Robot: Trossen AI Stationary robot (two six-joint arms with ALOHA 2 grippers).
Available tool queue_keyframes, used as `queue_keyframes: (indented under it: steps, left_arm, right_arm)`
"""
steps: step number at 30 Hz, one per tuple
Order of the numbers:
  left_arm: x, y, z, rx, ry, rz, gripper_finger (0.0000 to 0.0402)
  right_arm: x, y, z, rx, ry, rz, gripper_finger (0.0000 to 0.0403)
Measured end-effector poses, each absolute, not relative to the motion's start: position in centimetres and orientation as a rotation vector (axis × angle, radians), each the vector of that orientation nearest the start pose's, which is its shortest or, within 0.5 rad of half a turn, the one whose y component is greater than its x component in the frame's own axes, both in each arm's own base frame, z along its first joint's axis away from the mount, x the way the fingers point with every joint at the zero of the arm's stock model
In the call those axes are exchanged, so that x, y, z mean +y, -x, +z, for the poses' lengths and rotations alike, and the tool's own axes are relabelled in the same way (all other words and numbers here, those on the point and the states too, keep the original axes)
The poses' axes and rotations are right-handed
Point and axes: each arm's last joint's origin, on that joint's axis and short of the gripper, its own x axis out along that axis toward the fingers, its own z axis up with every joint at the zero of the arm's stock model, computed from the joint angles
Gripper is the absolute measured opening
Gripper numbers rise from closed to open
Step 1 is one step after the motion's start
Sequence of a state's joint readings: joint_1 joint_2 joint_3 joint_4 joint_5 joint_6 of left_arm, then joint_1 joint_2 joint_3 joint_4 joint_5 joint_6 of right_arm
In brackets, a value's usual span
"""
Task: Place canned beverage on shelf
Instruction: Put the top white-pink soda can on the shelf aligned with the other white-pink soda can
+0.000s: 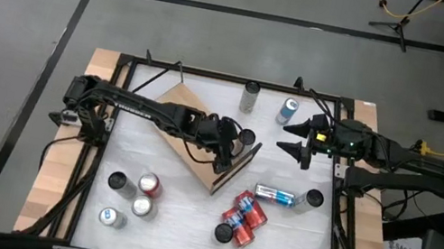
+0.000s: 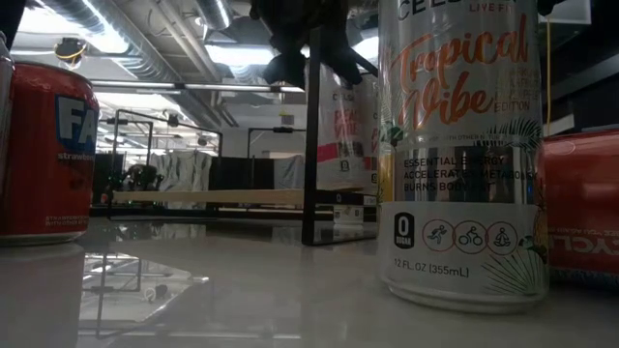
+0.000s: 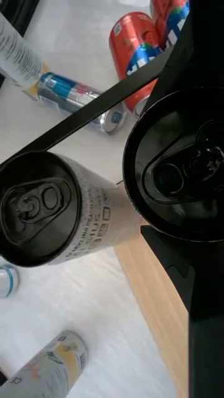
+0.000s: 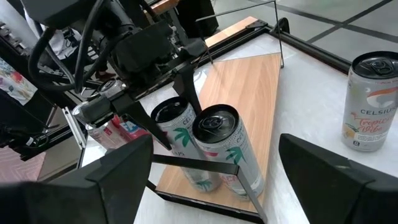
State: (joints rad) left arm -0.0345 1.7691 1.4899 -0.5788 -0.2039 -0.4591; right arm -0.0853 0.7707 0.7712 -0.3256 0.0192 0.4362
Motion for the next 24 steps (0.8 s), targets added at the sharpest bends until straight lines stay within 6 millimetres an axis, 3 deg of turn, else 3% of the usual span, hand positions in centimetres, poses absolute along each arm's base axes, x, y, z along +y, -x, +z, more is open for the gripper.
queue_keyframes:
  steps: [24]
  left_arm:
    - [-0.79,-38.77,27.97,0.793,0.338,0.34,0.0271]
  right_arm:
    - [-1.48,-16.65,31.67,0.297,-0.443,-0.172,0.0342]
